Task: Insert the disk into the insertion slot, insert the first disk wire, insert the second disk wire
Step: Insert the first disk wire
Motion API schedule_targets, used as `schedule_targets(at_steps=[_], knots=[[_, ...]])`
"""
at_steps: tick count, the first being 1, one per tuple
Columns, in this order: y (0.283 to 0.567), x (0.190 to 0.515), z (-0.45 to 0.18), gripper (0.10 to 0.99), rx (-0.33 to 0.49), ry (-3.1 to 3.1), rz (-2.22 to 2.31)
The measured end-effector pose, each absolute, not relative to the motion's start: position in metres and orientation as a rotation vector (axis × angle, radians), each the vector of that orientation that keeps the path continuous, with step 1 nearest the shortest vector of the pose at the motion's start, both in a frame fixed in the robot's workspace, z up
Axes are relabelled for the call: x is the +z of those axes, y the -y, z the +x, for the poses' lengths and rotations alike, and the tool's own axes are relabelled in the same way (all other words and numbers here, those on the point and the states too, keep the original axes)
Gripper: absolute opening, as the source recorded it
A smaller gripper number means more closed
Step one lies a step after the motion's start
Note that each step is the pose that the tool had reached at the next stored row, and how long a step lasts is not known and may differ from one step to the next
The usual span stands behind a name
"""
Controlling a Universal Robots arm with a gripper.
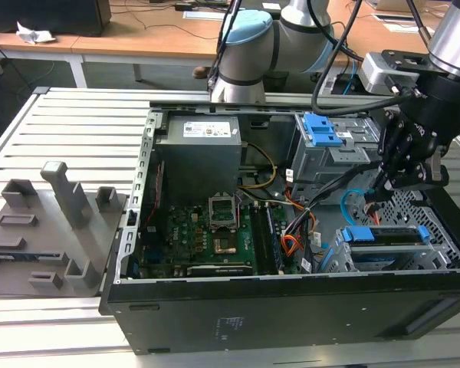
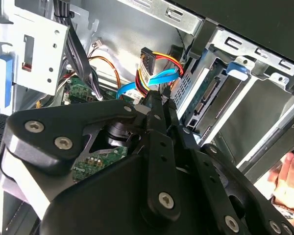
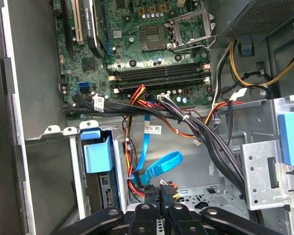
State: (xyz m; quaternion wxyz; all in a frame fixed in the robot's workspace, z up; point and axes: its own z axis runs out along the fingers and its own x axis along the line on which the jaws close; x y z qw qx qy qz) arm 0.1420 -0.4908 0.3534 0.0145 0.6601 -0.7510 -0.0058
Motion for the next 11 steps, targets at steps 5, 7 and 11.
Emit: schedule_targets(at_steps=[5,7,11], knots=[[0.491,0.353,0.143,0.165,-0.017,2.337,2.055],[0.491,0.353,0.146,0.165,-0.018,2.336,2.054],[0.491,0.353,0.153,0.165,-0.020,2.335,2.053]])
